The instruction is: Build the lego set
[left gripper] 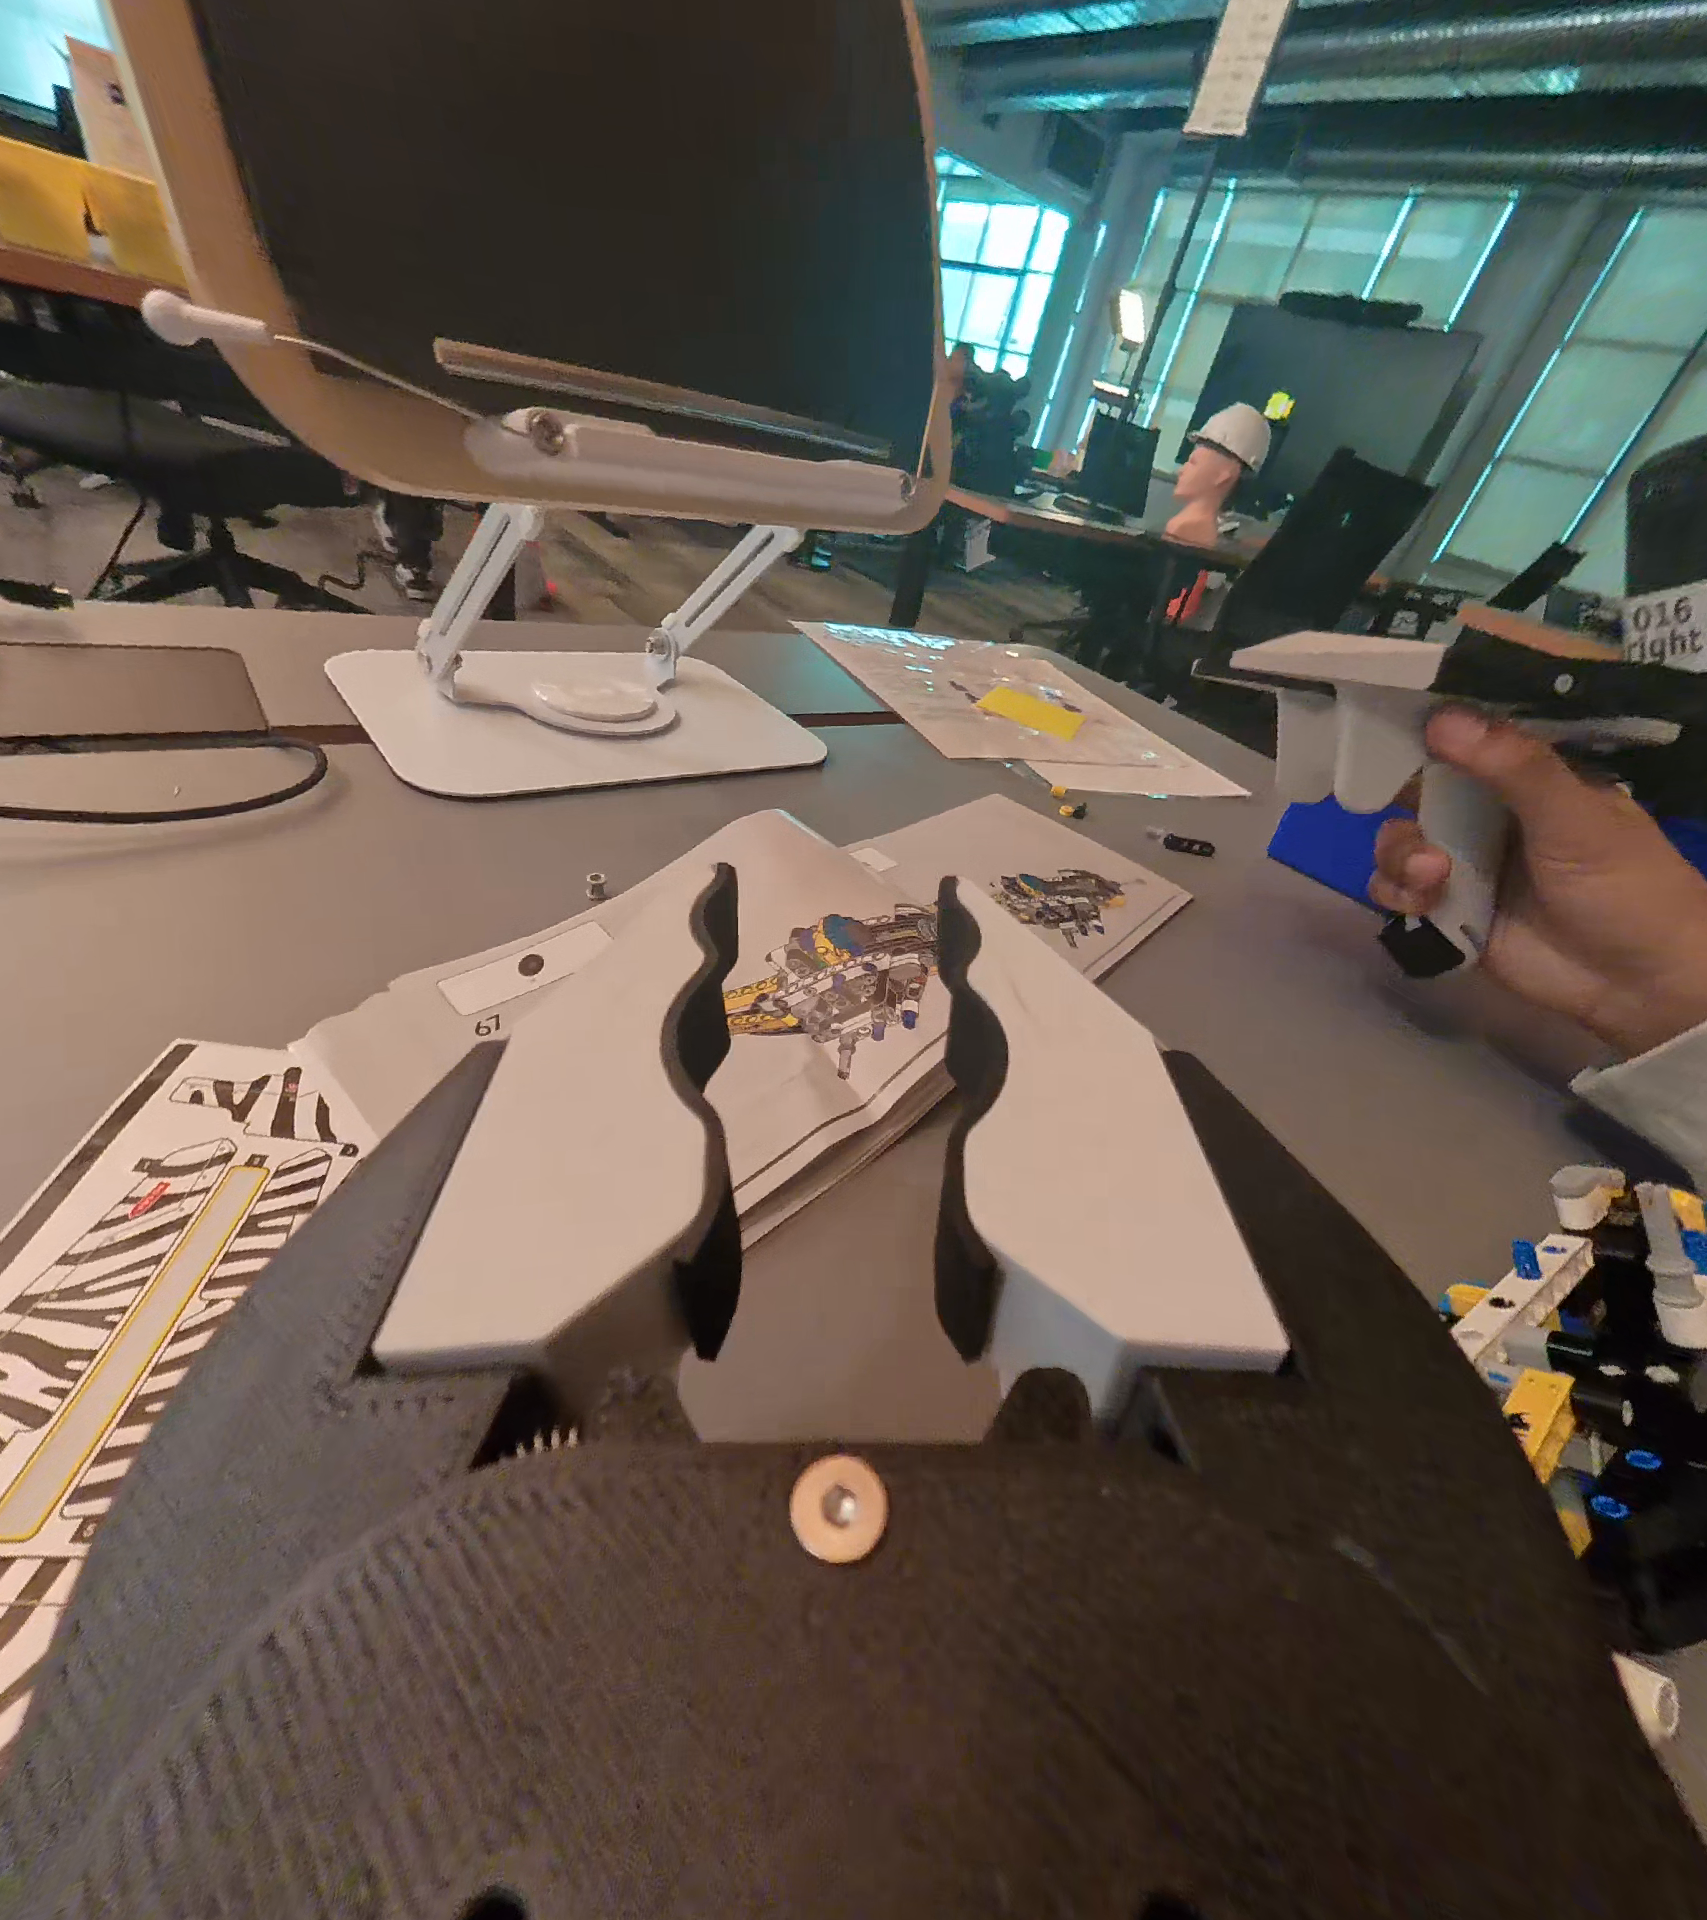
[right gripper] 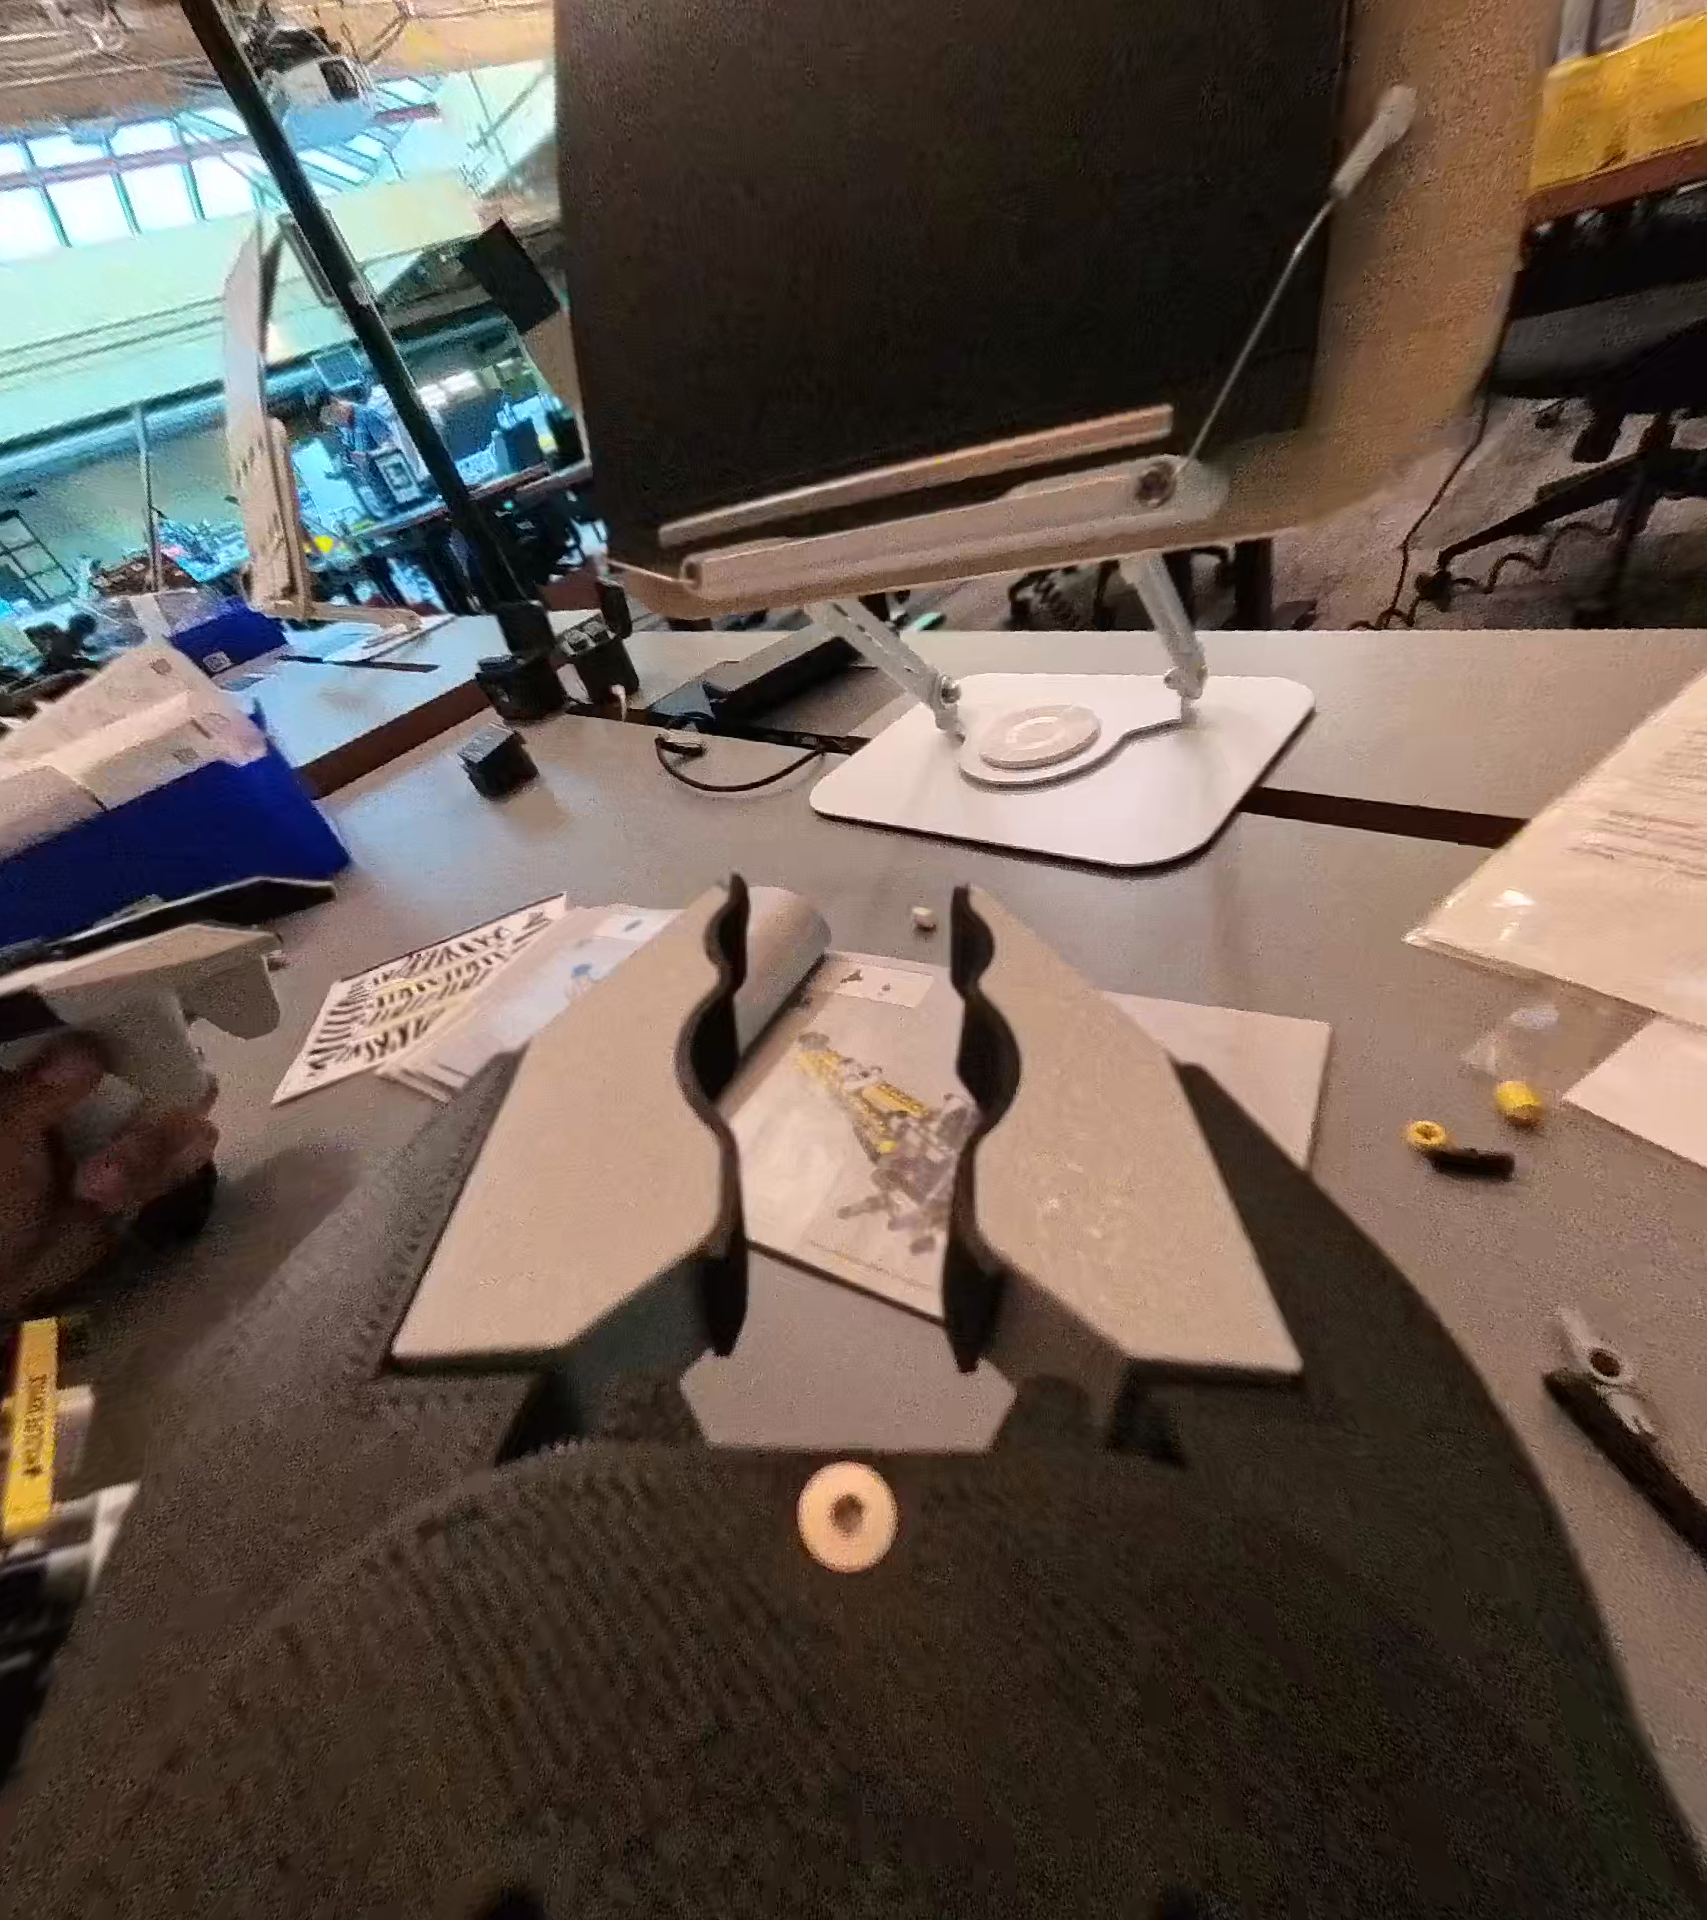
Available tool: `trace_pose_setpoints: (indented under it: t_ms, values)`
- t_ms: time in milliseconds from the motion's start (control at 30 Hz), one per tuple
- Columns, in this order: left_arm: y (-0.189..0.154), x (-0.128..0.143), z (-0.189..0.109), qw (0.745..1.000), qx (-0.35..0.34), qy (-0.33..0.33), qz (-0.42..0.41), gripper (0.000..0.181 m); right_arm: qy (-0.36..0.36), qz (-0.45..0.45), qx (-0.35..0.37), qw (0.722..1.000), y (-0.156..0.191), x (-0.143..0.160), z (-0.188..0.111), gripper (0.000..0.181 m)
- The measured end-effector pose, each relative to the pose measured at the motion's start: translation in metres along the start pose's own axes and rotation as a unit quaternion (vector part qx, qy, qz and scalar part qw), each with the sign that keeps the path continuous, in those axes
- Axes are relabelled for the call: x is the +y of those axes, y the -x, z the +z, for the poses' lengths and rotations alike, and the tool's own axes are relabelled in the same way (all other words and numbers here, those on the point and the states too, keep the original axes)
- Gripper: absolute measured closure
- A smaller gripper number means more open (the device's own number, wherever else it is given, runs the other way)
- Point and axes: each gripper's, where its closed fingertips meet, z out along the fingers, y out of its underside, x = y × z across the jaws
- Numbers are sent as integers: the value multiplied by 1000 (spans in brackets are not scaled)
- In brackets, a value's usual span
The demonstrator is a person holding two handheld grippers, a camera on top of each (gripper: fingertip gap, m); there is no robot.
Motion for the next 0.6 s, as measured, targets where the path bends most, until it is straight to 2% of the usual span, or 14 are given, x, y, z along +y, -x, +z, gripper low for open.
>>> trace_pose_setpoints:
  t_ms: [200,233,300,400,500,533,600]
  values:
    - [-10,1,0,1000,24,2,12,147,-2,20,-45,999,15,4,7,143]
    - [-13,2,0,999,36,4,10,147,-7,14,-69,998,21,4,6,143]
    - [-33,3,-3,994,107,5,10,155,-31,2,-174,984,56,1,-5,148]
    - [-67,14,-21,972,230,47,-10,157,-31,29,-271,962,96,18,-31,149]
    - [-97,29,-55,924,347,156,-39,145,17,26,-277,960,107,49,-46,146]
    - [-100,32,-64,912,364,185,-43,141,12,25,-269,963,104,46,-49,151]
    - [-101,31,-76,905,374,198,-43,140,-57,58,-278,957,100,26,-58,161]
